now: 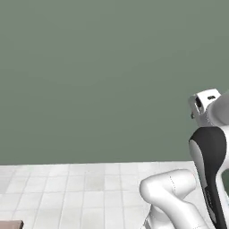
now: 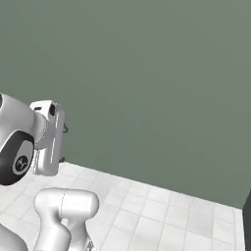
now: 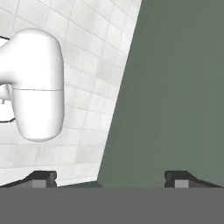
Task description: Place two dumplings into each of the tupperware containers and then place the containers in the fridge.
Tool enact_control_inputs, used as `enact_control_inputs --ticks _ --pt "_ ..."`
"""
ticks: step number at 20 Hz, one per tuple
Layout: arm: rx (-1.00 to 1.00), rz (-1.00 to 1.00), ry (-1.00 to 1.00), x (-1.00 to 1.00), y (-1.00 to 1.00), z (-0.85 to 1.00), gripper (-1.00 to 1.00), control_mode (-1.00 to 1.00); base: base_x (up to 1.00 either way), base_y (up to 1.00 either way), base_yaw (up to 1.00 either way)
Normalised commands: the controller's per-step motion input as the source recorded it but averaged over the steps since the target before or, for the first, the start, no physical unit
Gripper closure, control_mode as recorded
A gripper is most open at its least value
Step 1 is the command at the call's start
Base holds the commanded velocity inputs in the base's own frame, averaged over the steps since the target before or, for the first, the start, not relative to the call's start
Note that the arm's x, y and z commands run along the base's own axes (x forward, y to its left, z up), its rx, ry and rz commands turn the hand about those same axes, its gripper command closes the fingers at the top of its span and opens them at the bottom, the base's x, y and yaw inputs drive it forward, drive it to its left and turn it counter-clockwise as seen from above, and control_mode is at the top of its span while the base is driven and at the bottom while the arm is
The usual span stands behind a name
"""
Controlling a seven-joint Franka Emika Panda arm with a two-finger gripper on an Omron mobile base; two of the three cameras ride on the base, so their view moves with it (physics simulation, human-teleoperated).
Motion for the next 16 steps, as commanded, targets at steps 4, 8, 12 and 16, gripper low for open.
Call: enact_control_inputs --ticks 4,8,12,16 --pt "0.00 0.00 0.00 0.00 0.00 0.00 -1.00 1.00 1.00 -0.15 0.65" --pt "0.00 0.00 0.00 0.00 0.00 0.00 -1.00 1.00 0.83 -0.21 0.76" --pt "0.00 0.00 0.00 0.00 0.00 0.00 -1.00 1.00 0.77 -0.60 0.62" --pt "0.00 0.00 0.00 0.00 0.00 0.00 -1.00 1.00 0.77 -0.62 0.58"
